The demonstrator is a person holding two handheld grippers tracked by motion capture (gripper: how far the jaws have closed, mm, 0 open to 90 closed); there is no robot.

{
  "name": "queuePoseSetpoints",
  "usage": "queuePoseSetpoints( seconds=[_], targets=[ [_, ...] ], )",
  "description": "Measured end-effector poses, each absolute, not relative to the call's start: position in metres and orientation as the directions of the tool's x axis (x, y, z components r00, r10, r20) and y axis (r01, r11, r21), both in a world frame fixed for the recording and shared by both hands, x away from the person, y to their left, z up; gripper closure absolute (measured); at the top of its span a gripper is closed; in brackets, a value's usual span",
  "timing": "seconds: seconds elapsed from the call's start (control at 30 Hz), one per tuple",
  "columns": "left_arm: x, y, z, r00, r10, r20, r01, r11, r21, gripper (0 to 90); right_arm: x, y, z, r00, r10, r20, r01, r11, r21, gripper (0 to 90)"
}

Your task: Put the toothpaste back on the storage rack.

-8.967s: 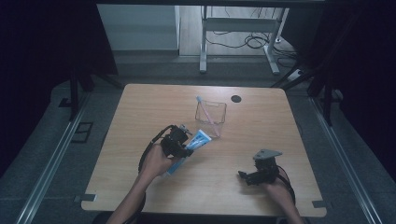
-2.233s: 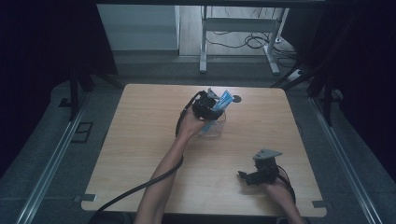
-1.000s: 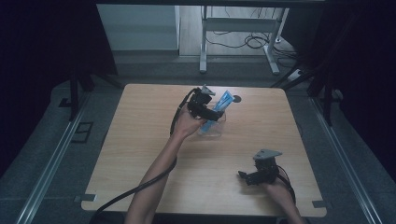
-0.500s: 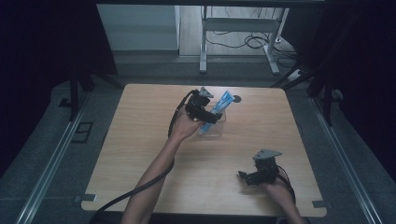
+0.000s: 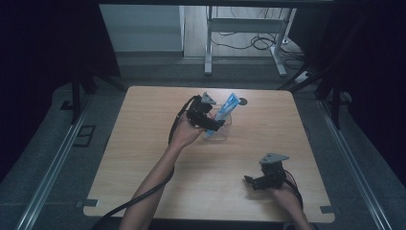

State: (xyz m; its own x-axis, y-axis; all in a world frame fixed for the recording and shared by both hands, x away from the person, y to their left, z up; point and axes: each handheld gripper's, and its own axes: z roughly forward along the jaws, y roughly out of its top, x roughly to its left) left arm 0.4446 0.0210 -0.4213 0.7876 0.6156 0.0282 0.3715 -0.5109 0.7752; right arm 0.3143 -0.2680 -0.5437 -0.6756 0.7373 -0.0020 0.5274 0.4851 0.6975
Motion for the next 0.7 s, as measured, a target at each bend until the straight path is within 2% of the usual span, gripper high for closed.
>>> queuePoseSetpoints(
  seconds=[0.7],
  targets=[
    [0.417, 0.041, -0.424, 0.79, 0.612, 0.036, 0.363, -0.514, 0.777, 12.9, 0.314, -0.268, -0.544, -0.675, 0.738, -0.002, 0.528, 0.485, 0.698, 0.0]
  ],
)
